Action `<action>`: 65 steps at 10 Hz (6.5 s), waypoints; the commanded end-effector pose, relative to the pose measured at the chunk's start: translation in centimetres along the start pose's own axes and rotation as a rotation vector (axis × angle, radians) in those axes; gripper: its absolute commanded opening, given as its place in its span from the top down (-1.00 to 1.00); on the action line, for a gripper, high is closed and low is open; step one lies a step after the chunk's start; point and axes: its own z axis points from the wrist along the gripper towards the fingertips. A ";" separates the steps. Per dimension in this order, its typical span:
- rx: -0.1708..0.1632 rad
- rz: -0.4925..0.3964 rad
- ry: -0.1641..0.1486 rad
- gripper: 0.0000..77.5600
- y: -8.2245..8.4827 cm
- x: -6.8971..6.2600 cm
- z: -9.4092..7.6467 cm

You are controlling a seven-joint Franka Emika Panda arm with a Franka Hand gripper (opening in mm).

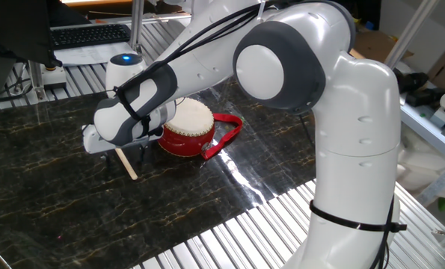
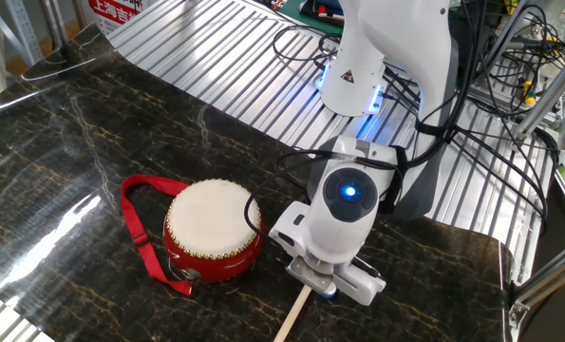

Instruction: Play the drum

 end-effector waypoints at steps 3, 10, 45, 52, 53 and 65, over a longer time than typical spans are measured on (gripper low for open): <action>0.007 -0.005 0.003 -1.00 -0.3 -0.1 -0.1; 0.001 -0.003 -0.001 -1.00 -0.3 -0.3 -0.2; -0.002 -0.020 0.010 0.97 -0.4 -0.2 0.3; 0.018 -0.006 0.047 0.97 -0.6 -0.4 -2.7; 0.018 -0.005 0.049 0.97 -0.6 -0.4 -2.9; 0.105 0.004 0.203 0.97 -5.5 2.5 -15.4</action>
